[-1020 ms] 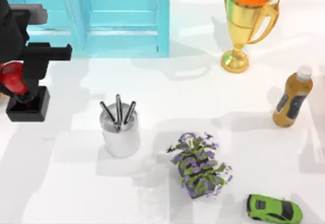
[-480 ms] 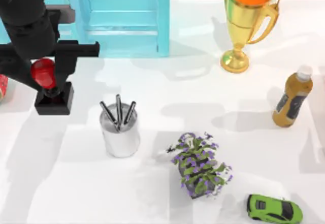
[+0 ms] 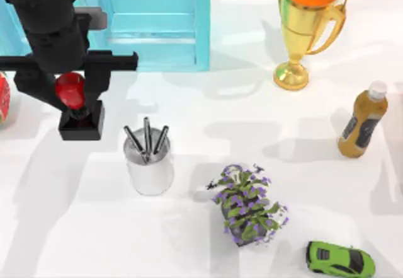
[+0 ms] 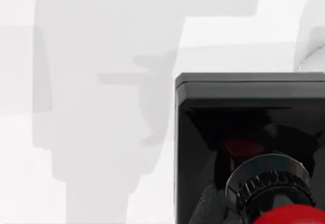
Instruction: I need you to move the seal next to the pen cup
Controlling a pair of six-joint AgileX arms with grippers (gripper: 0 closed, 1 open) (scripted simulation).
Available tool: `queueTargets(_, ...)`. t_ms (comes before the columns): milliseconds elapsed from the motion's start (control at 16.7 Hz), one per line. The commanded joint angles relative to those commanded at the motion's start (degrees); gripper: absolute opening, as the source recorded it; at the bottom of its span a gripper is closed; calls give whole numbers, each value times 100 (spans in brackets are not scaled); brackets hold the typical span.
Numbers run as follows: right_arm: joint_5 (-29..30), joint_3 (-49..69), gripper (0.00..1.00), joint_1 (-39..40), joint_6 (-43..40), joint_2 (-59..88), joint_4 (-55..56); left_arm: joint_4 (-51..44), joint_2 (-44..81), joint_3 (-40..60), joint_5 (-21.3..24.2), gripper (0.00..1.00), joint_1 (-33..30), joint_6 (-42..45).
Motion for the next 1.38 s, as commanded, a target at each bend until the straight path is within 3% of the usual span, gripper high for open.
queueTargets(480, 0, 0, 100, 0, 0, 0, 0, 278, 23, -256, 1, 0, -18, -9)
queueTargets(1260, 0, 0, 100, 0, 0, 0, 0, 278, 23, -256, 1, 98, -18, -9)
queueTargets(1380, 0, 0, 100, 0, 0, 0, 0, 278, 23, -256, 1, 100, -18, -9)
